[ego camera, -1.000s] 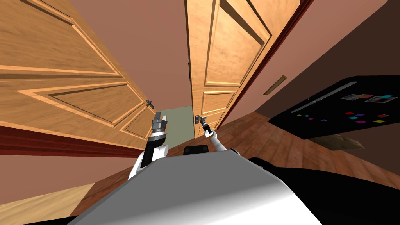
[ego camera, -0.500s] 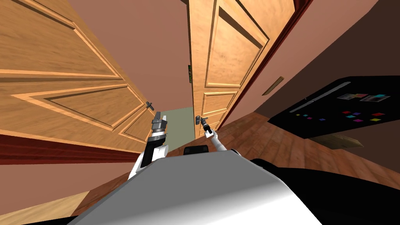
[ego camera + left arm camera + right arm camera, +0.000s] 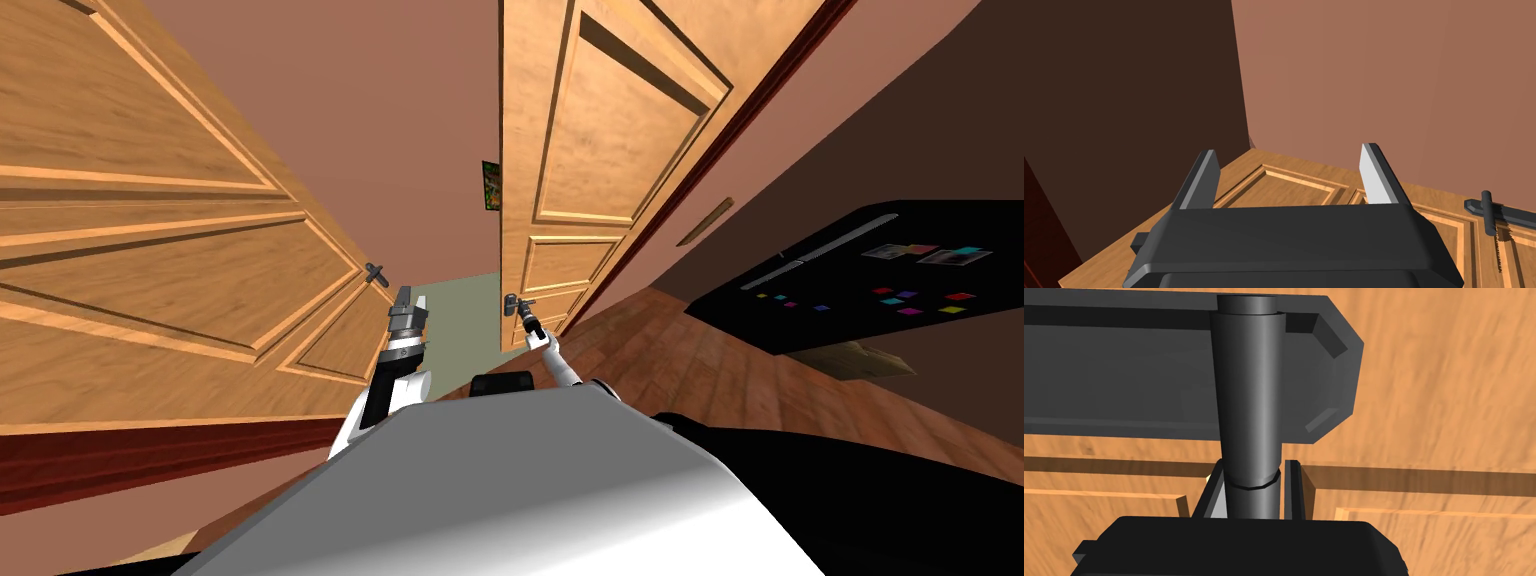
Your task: Push the door open
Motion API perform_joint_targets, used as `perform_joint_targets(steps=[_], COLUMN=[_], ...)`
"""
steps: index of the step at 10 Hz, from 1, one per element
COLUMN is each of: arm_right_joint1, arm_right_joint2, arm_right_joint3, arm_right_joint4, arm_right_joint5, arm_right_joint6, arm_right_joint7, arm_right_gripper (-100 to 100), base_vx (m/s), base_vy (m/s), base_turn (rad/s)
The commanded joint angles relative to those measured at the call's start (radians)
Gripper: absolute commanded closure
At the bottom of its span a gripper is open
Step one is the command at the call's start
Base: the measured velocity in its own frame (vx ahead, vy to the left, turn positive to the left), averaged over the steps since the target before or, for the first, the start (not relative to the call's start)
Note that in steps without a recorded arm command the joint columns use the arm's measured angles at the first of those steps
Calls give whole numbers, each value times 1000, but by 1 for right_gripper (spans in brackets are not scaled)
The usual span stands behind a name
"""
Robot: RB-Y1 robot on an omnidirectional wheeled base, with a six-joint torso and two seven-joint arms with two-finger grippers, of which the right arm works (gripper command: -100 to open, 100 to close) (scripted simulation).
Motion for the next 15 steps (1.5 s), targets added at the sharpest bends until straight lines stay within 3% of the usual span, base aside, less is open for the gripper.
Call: perform_joint_targets(steps=[1, 15], arm_right_joint1=[6, -8], arm_right_joint2=[-11, -18], arm_right_joint3=[-30, -187], arm_right_joint4=[-13, 21], arm_right_joint5=[-3, -23], arm_right_joint6=[2, 2], arm_right_joint7=[9, 49], arm_right_gripper=[100, 100], base_vx=[174, 118], base_vy=[144, 116], base_turn=[-97, -67])
